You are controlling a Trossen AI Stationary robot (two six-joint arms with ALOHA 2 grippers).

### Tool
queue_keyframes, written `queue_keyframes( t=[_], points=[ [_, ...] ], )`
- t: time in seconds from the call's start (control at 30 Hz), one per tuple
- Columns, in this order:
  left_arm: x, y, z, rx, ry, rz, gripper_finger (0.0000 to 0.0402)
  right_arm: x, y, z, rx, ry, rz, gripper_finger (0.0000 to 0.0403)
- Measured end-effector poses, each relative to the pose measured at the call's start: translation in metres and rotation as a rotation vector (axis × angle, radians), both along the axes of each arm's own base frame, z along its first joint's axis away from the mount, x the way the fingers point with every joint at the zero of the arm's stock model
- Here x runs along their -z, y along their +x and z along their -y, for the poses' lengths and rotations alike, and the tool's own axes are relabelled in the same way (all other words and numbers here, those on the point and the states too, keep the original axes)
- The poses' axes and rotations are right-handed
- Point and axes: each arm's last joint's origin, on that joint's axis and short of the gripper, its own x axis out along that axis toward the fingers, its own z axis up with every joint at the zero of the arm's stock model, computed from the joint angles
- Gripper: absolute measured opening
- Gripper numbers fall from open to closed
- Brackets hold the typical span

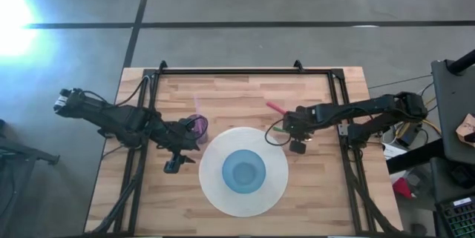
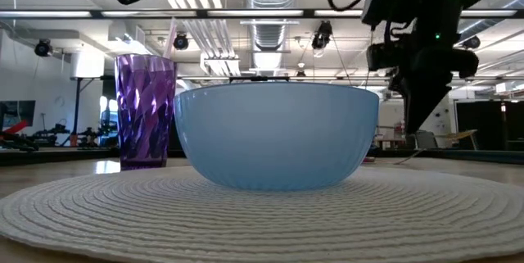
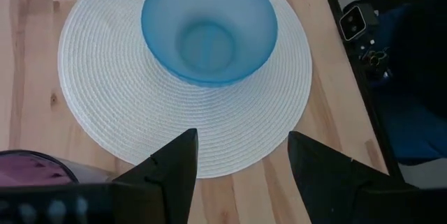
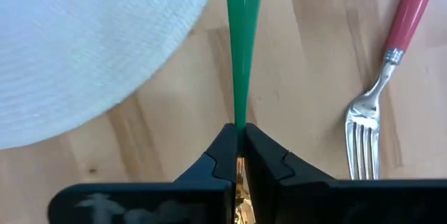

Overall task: Pick & Place Utensil
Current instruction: Put the spoon into the bowl

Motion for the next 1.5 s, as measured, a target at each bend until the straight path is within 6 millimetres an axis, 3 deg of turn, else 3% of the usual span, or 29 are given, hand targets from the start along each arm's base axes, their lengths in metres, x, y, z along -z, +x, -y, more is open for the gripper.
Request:
queue_keyframes(
  t=[0.6,0.83,1.1,1.5],
  points=[
    [-0.008,0.007,0.002,-0.078,-0.063,0.095,0.0213,-0.023,-0.010,-0.034,-0.034,-0.014,0.133,0.0011],
    [-0.008,0.003,0.016,-0.033,-0.089,0.093,0.0213,-0.026,-0.011,-0.050,-0.052,0.011,0.150,0.0011],
    [-0.006,0.003,0.035,0.035,-0.143,0.164,0.0213,-0.058,-0.003,-0.073,-0.088,-0.020,0.273,0.0011],
    [0.010,0.010,0.041,-0.015,-0.223,0.243,0.0213,-0.107,0.003,-0.098,-0.139,-0.090,0.467,0.0011]
  ],
)
